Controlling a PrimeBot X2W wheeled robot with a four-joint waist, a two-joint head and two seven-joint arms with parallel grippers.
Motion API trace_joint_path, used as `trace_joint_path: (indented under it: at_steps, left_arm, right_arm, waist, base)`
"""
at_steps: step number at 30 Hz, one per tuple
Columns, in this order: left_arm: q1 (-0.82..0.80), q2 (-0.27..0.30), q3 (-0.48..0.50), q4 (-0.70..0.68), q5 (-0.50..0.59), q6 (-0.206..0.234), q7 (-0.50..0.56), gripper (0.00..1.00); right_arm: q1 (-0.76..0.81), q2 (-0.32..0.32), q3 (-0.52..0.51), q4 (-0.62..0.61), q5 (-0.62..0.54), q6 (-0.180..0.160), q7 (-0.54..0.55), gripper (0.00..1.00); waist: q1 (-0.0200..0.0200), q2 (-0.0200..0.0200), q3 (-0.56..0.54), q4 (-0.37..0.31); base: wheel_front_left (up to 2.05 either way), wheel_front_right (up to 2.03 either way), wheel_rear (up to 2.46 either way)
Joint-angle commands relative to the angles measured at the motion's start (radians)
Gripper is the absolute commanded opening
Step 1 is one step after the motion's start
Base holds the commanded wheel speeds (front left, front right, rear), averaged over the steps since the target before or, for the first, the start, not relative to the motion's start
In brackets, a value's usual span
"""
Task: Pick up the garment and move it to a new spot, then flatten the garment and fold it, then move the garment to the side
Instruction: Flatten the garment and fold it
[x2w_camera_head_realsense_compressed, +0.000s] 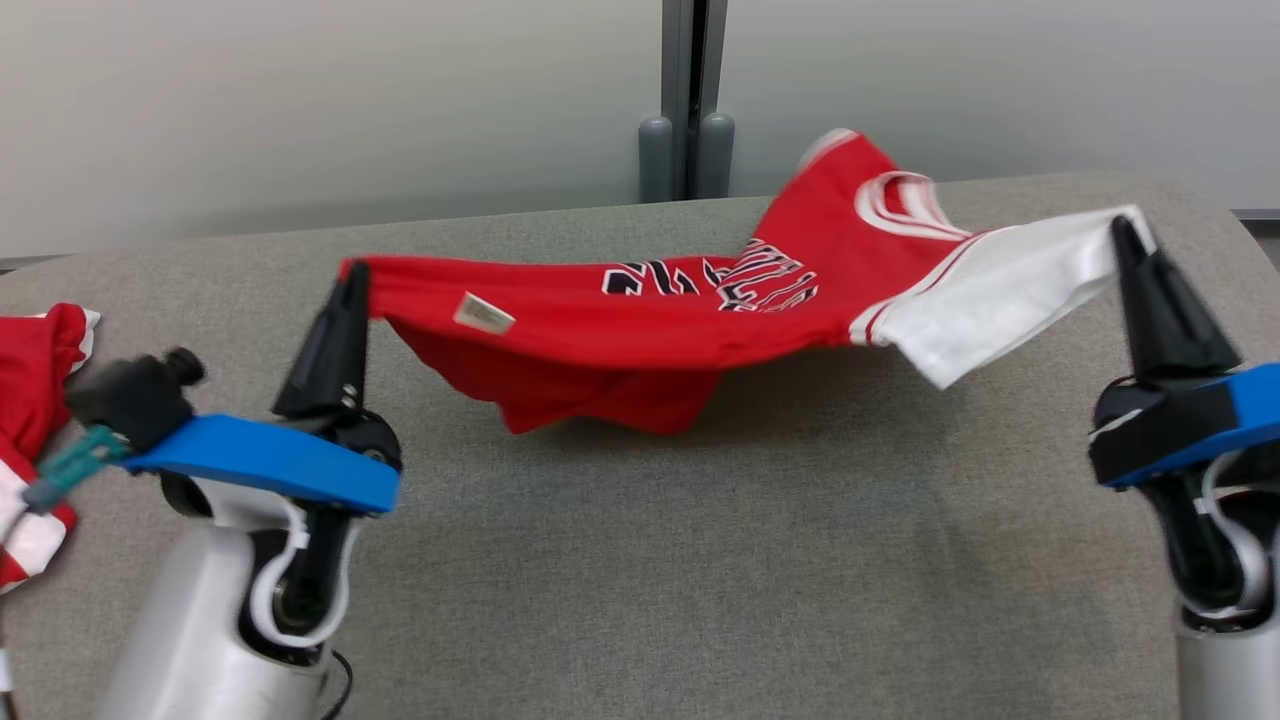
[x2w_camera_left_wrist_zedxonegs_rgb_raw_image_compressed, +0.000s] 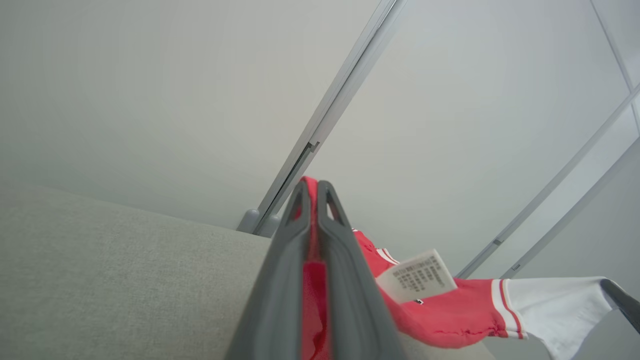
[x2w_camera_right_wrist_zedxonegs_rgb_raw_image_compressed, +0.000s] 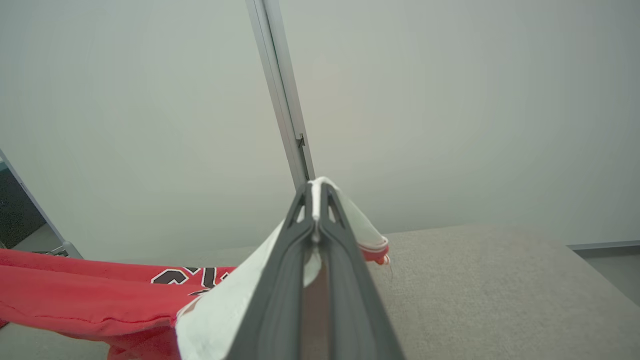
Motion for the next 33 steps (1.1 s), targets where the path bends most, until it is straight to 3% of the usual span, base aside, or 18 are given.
trace_joint_path:
  at_steps: [1,5,8,13,18,22,27,29,33]
  left_arm:
    - [0.006,0.017,0.025,-0.060,-0.042,-0.002,0.028,0.00]
    - [-0.011,0.033,0.062,-0.179,-0.116,0.015,0.089,0.00]
    - [-0.031,0.049,0.086,-0.295,-0.175,0.052,0.161,0.00]
    - [-0.091,0.084,0.077,-0.398,-0.228,0.114,0.292,0.00]
    - [-0.220,0.111,0.061,-0.352,-0.204,0.156,0.358,0.00]
    - [-0.373,0.141,0.049,-0.241,-0.143,0.168,0.371,0.00]
    - [-0.603,0.163,0.063,-0.050,-0.064,0.155,0.316,0.00]
    - [-0.684,0.146,0.087,0.005,-0.056,0.146,0.257,0.00]
    - [-0.810,0.132,0.080,0.096,-0.020,0.087,0.159,0.00]
  right_arm:
    - [0.012,-0.017,0.000,-0.064,0.011,0.000,0.020,0.00]
    - [-0.014,-0.034,0.001,-0.183,0.024,0.000,0.059,0.00]
    - [-0.067,-0.049,0.003,-0.273,0.039,0.000,0.082,0.00]
    - [-0.180,-0.100,-0.010,-0.283,0.037,0.000,0.117,0.00]
    - [-0.341,-0.152,0.015,-0.127,0.065,0.000,0.119,0.00]
    - [-0.522,-0.190,0.108,0.039,0.065,0.000,0.059,0.00]
    - [-0.804,-0.198,0.188,0.255,0.031,0.000,-0.114,0.00]
    - [-0.913,-0.190,0.186,0.331,0.011,0.000,-0.211,0.00]
    - [-1.068,-0.183,0.164,0.439,-0.031,0.000,-0.375,0.00]
  waist:
    - [0.0000,-0.0001,-0.001,-0.003]
    - [0.0000,-0.0001,0.006,-0.007]
    - [0.0000,-0.0001,0.020,-0.015]
    - [0.0000,-0.0001,0.076,-0.014]
    - [0.0000,-0.0001,0.197,-0.016]
    - [0.0000,-0.0001,0.309,-0.025]
    - [0.0000,-0.0001,0.393,-0.040]
    - [0.0000,-0.0001,0.407,-0.046]
    - [0.0000,-0.0001,0.407,-0.043]
  base:
    - [0.00,0.00,0.00]
    - [0.00,0.00,0.00]
    - [0.00,0.00,0.00]
    - [0.00,0.00,0.00]
    - [0.00,0.00,0.00]
    - [0.00,0.00,0.00]
    - [0.00,0.00,0.00]
    - [0.00,0.00,0.00]
    - [0.00,0.00,0.00]
